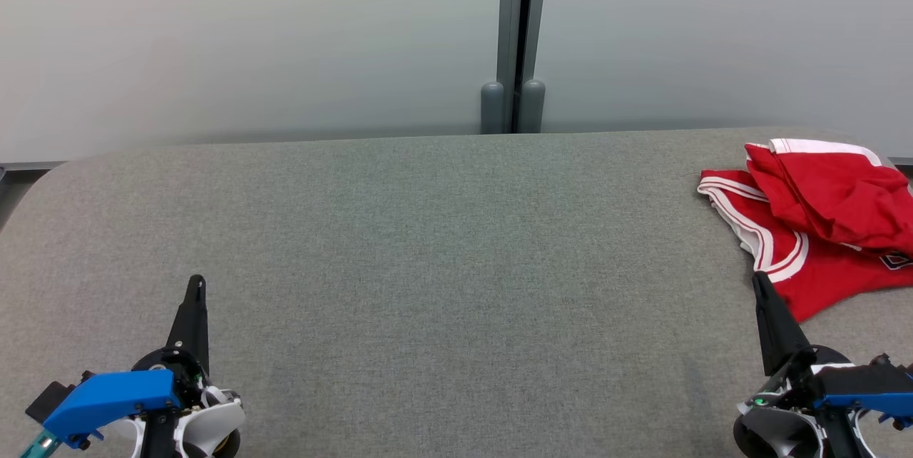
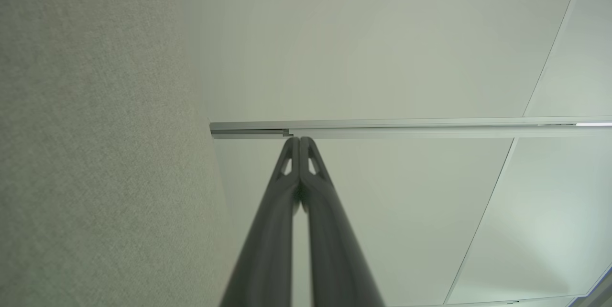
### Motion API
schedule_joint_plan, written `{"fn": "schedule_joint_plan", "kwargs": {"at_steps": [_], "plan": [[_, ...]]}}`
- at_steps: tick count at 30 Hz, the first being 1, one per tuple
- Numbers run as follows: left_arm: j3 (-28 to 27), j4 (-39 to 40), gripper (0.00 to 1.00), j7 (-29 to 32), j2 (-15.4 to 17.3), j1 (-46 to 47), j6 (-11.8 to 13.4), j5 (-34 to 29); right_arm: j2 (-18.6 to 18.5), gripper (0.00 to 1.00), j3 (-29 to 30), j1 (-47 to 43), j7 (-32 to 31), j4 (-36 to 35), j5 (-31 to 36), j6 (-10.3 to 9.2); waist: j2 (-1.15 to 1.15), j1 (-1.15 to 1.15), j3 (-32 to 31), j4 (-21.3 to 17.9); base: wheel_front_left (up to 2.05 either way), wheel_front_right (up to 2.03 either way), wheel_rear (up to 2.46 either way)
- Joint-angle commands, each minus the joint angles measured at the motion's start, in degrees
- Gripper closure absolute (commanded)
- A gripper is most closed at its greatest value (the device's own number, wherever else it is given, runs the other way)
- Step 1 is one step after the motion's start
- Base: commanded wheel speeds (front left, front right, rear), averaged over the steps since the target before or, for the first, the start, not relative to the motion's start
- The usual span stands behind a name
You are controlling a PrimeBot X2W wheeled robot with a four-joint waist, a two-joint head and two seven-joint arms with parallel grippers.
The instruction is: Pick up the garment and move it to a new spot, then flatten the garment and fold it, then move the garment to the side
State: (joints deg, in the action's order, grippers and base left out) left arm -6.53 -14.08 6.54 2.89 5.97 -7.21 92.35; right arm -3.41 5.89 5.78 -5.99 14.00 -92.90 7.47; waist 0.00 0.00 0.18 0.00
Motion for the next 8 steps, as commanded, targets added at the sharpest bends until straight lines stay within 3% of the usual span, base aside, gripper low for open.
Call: {"fn": "schedule_joint_plan", "kwargs": {"at_steps": [1,8], "plan": [[-0.1,0.0,1.00,0.2,0.0,0.6,-0.5,0.1,0.1,1.00,0.1,0.8,-0.3,0.1,0.0,0.04,0.00,0.00,0.0,0.0,0.00,0.00,0.00],[-0.1,0.0,1.00,0.2,0.0,0.6,-0.5,0.1,0.2,1.00,0.2,0.8,-0.3,0.1,0.1,0.04,0.00,0.00,0.0,0.0,0.00,0.00,0.00]]}}
